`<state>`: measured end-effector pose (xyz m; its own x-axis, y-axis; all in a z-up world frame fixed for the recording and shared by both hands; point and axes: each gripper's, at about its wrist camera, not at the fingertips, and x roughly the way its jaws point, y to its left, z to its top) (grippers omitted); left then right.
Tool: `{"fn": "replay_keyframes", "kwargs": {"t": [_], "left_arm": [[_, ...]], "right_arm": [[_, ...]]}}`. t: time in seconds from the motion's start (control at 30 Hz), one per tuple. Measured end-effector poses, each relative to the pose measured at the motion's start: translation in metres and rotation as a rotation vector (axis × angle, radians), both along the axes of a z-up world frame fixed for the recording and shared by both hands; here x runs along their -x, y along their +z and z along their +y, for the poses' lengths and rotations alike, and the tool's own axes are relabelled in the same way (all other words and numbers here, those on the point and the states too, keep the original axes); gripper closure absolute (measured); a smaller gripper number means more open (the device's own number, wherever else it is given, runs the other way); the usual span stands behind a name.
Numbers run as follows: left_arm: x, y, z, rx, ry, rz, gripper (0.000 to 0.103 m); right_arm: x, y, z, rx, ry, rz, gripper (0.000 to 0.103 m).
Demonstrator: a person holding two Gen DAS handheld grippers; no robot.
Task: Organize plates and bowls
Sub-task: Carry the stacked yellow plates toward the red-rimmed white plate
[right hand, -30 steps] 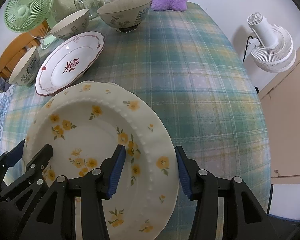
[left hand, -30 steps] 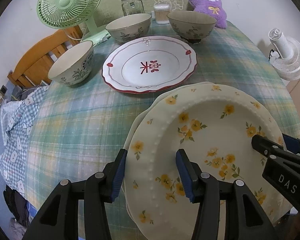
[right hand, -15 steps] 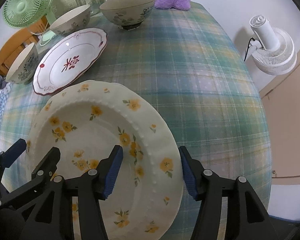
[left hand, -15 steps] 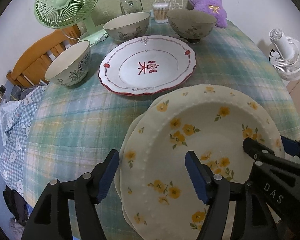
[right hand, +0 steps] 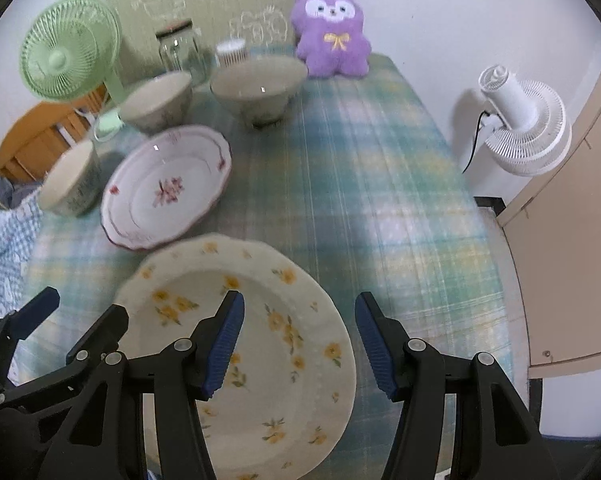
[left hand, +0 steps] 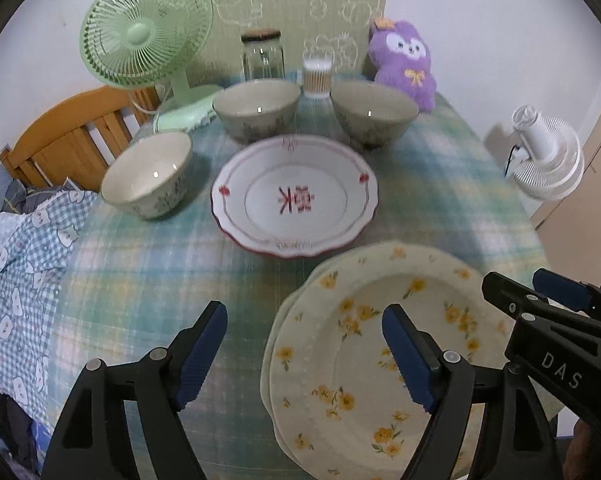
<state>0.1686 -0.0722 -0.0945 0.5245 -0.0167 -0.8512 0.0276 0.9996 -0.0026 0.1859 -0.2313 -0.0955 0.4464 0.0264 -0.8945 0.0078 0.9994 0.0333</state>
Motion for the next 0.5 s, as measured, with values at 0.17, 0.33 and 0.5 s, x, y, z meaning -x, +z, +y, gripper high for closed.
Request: {"fn": "replay_keyframes", "kwargs": {"t": [0.17, 0.33, 0.5], "left_arm": [[-0.004, 0.02, 0.005, -0.001, 0.047, -0.038, 0.014], [-0.011, 0.023, 0.016, -0.001, 0.097, -0.053, 0.015], [-0.021, 0.029, 0.034, -0.007, 0.086, -0.075, 0.014]], "right_arm": [[-0.004, 0.025, 0.003, -0.02, 0.011, -0.052, 0.041], [-0.012, 0.032, 0.011, -0.025, 0.031, -0.079, 0.041], [-0.024, 0.036, 0.033, 0.02, 0.061, -0.071, 0.041]]}}
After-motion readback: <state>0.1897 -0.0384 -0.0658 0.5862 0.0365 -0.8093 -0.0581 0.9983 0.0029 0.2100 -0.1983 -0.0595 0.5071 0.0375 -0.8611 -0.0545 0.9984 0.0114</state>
